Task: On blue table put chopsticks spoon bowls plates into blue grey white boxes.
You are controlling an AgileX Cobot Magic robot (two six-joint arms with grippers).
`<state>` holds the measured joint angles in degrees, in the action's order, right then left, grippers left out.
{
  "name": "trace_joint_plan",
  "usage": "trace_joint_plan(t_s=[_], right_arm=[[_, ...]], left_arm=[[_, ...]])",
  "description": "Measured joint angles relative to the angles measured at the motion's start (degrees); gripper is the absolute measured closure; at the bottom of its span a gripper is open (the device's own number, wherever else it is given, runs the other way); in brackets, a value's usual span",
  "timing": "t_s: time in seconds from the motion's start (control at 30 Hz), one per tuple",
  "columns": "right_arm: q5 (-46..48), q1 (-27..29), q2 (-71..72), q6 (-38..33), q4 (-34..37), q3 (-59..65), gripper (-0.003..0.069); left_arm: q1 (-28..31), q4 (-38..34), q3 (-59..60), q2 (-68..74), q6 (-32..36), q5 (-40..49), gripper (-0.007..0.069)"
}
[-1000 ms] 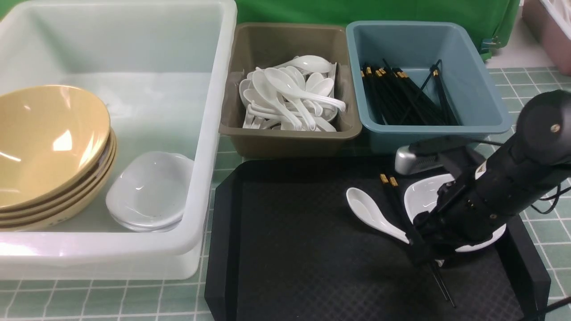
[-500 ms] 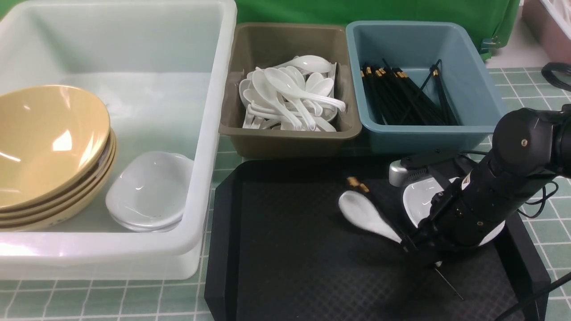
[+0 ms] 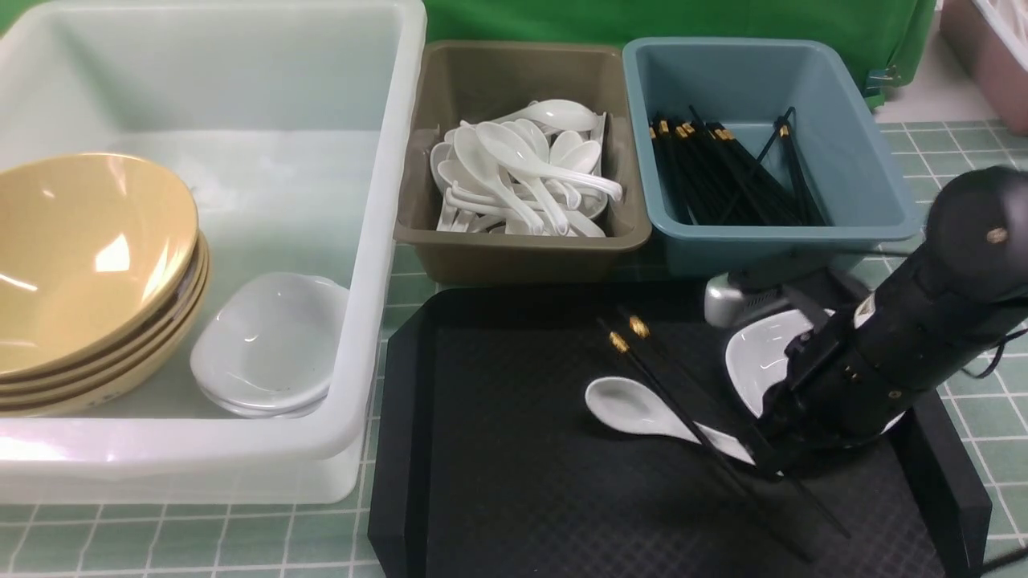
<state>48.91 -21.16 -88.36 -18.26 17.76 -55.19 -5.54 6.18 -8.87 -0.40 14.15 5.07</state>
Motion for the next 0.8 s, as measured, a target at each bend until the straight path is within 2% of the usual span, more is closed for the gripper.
trace_joint_plan(t_s=[0.17, 0.27, 0.4, 0.47, 0.6, 0.7, 0.8], right_arm=[[-2.7, -0.1, 7.1, -0.9, 0.0, -0.1, 0.0582], [-12.6, -0.1, 10.2, -2.4, 0.0, -0.6, 0.0582], [-33.6, -0.1, 9.7, -3.0, 0.1, -0.8, 0.0582], [-48.9, -0.1, 6.1, -3.0, 0.3, -1.5, 0.0582], [-65.7, -0.1, -2.3, -3.1, 0.7, -4.2, 0.0582], [-72.4, 0.2, -9.6, -4.5, 0.9, -6.8, 0.0580], [-73.4, 0.8, -15.7, -6.0, 0.9, -8.7, 0.0558]], left_arm=[[0.0, 0.0, 0.0, 0.0, 0.0, 0.0, 0.0622], [0.0, 0.0, 0.0, 0.0, 0.0, 0.0, 0.0622], [0.0, 0.0, 0.0, 0.0, 0.0, 0.0, 0.0622], [0.0, 0.0, 0.0, 0.0, 0.0, 0.0, 0.0622], [0.0, 0.0, 0.0, 0.0, 0.0, 0.0, 0.0622], [0.0, 0.0, 0.0, 0.0, 0.0, 0.0, 0.0622], [0.0, 0.0, 0.0, 0.0, 0.0, 0.0, 0.0622]])
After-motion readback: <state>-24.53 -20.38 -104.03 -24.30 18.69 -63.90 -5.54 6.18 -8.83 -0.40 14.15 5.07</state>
